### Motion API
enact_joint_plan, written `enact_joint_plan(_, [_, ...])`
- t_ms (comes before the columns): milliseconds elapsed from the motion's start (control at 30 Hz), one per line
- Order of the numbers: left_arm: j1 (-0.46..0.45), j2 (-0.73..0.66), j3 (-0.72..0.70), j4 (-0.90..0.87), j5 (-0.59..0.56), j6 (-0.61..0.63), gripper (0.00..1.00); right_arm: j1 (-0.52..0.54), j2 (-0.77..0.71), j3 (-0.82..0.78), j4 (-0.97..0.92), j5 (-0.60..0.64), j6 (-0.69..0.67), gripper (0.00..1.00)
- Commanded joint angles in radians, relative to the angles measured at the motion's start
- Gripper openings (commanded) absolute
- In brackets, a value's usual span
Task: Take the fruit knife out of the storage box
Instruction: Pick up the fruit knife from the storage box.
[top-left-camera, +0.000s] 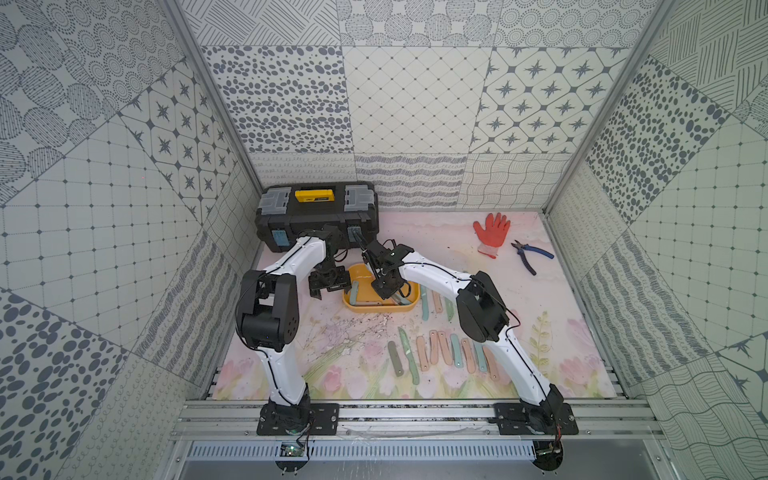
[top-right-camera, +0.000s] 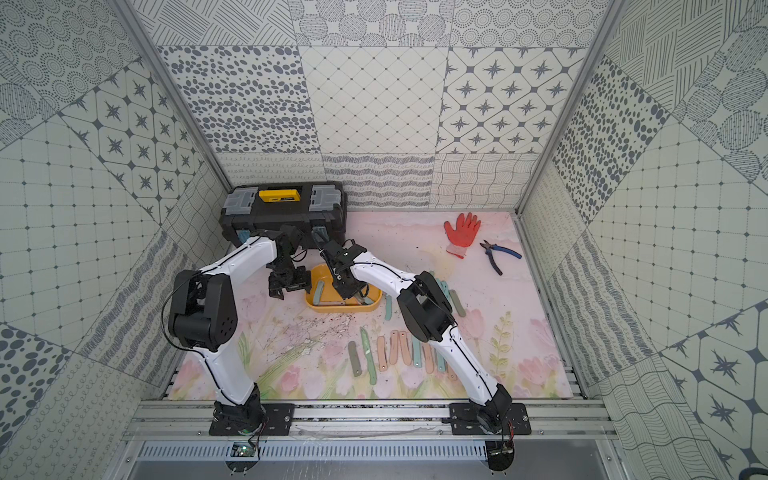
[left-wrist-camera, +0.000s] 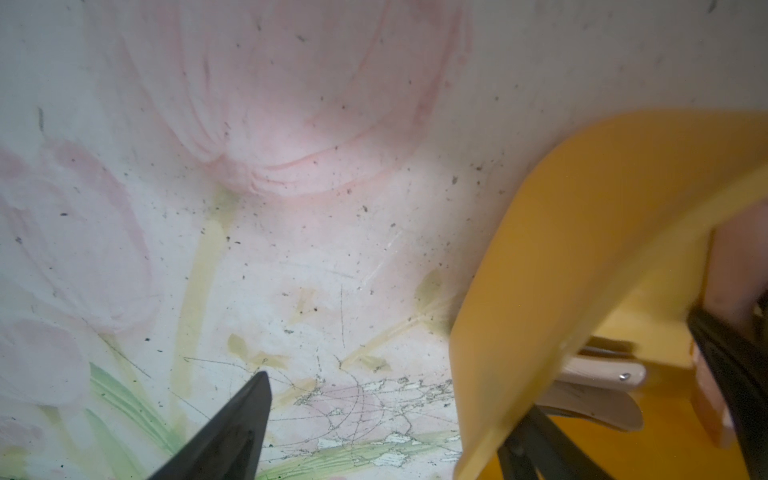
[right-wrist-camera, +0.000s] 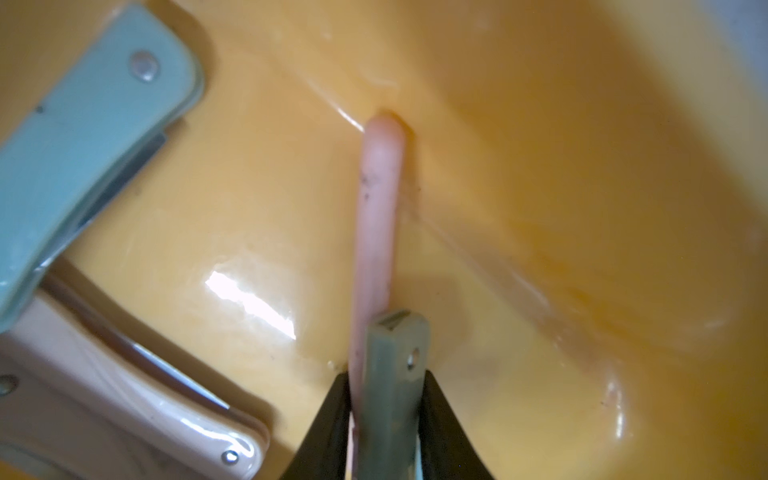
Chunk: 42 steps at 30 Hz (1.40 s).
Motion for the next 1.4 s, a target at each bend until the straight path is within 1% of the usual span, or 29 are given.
enact_joint_plan(0, [-0.001,0.007,0.017,-0.035,-0.015,0.0,0.8,0.0,-0.068,-0.014,0.065,0.032,0.023,0.28])
enact_joint_plan(67, [0.0,0.008,0.017,-0.035,-0.014,0.001,0.81,0.0,-0.098,-0.042,0.095,0.031,0.03,0.24])
enact_joint_plan(100, [-0.001,0.007,0.017,-0.036,-0.015,0.001,0.8,-0.001,-0.112,-0.058,0.114,0.025,0.035,0.23])
enact_joint_plan(200, [-0.001,0.007,0.017,-0.035,-0.014,0.001,0.81,-0.007,-0.136,-0.082,0.145,0.0,0.045,0.25])
enact_joint_plan(233, [-0.001,0.008,0.017,-0.035,-0.012,0.001,0.8,-0.009,-0.13,-0.073,0.137,-0.009,0.044,0.31])
enact_joint_plan(267, [-0.001,0.007,0.017,-0.035,-0.012,0.001,0.81,-0.011,-0.123,-0.063,0.122,-0.016,0.044,0.39])
enact_joint_plan(300, [-0.001,0.008,0.017,-0.035,-0.013,0.001,0.8,-0.011,-0.121,-0.061,0.116,-0.021,0.045,0.44])
enact_joint_plan(333, [-0.001,0.008,0.017,-0.035,-0.012,0.001,0.81,-0.012,-0.122,-0.068,0.12,-0.022,0.046,0.47])
enact_joint_plan(433, [0.0,0.007,0.017,-0.034,-0.013,0.002,0.81,-0.014,-0.132,-0.081,0.131,-0.017,0.047,0.47])
enact_joint_plan(500, [-0.001,0.008,0.017,-0.035,-0.013,0.001,0.81,-0.018,-0.13,-0.078,0.122,-0.024,0.044,0.45])
enact_joint_plan(567, [-0.001,0.008,0.018,-0.036,-0.012,0.001,0.81,-0.021,-0.111,-0.055,0.085,-0.037,0.042,0.44])
enact_joint_plan(667, [0.0,0.007,0.017,-0.035,-0.009,0.001,0.81,-0.028,-0.077,-0.027,0.024,-0.022,0.036,0.44])
enact_joint_plan(833, [-0.001,0.006,0.018,-0.033,-0.009,0.001,0.81,-0.033,-0.096,-0.078,0.054,-0.029,0.05,0.43])
enact_joint_plan(1067, [-0.001,0.006,0.019,-0.035,-0.009,0.001,0.81,-0.034,-0.05,-0.056,0.069,-0.08,0.053,0.4])
enact_joint_plan(1267, [-0.001,0.005,0.019,-0.035,-0.011,0.001,0.81,-0.035,-0.004,-0.002,0.03,-0.089,0.057,0.4])
enact_joint_plan(1367, [-0.001,0.005,0.019,-0.035,-0.009,0.001,0.81,-0.034,0.001,-0.001,0.02,-0.081,0.059,0.42])
